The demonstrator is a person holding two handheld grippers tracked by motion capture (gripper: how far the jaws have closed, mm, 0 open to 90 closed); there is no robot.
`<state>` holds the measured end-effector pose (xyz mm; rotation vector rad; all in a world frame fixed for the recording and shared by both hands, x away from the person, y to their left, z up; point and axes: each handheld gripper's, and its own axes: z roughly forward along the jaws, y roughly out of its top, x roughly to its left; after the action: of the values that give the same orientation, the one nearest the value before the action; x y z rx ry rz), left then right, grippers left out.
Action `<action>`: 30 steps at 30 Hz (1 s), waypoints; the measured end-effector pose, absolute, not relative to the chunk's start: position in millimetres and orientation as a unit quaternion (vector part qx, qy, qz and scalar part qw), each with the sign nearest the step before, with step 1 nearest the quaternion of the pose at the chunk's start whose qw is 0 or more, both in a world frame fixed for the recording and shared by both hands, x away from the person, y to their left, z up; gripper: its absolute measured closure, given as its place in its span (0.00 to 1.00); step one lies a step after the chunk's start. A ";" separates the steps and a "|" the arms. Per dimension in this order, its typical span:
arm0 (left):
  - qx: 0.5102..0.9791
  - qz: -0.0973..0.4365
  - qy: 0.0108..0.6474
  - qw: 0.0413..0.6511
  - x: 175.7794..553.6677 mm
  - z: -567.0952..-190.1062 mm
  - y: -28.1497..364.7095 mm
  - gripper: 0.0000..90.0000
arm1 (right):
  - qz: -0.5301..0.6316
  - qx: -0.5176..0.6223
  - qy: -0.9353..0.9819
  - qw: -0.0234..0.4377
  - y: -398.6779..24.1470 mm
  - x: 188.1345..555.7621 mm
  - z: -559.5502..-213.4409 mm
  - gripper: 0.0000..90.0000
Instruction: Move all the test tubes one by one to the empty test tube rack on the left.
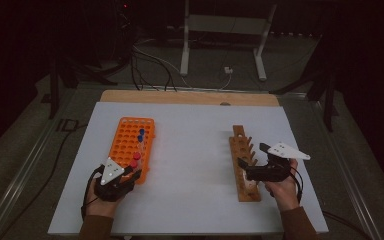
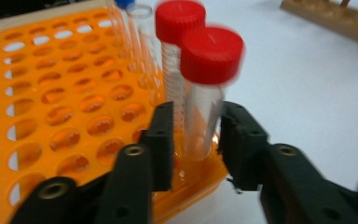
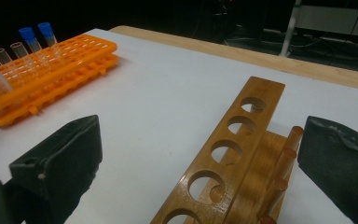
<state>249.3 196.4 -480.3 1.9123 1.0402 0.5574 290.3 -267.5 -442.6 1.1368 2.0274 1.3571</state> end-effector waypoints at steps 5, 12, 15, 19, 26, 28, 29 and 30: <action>0.752 0.225 0.419 0.456 242.7 -473.5 204.6 0.53 | 0.491 0.411 0.734 0.226 -268.7 287.9 -445.0 0.00; 0.704 0.243 0.440 0.502 240.6 -462.7 222.6 0.29 | 0.496 0.410 0.730 0.230 -271.0 284.3 -448.9 0.00; 0.684 0.258 0.456 0.507 243.9 -459.0 228.8 0.21 | 0.497 0.407 0.730 0.234 -271.4 282.5 -450.4 0.00; 0.664 0.268 0.472 0.514 249.0 -455.8 236.0 0.17 | 0.503 0.406 0.726 0.234 -272.0 281.0 -452.7 0.00; 0.659 0.269 0.486 0.507 255.1 -458.7 243.2 0.05 | 0.513 0.402 0.721 0.237 -273.5 279.0 -455.0 0.00; 0.656 0.269 0.488 0.508 256.1 -459.7 244.6 0.02 | 0.516 0.402 0.718 0.238 -274.6 278.6 -455.0 0.00; 0.656 0.270 0.489 0.507 256.4 -460.1 244.9 0.02 | 0.517 0.402 0.717 0.238 -275.1 278.5 -455.1 0.00; 0.659 0.271 0.489 0.504 256.6 -460.6 245.0 0.01 | 0.518 0.403 0.715 0.239 -275.4 278.5 -455.2 0.00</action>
<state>256.6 245.0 -460.6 1.5899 1.1794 0.6552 278.5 -275.4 -455.2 1.1040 1.9593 1.4196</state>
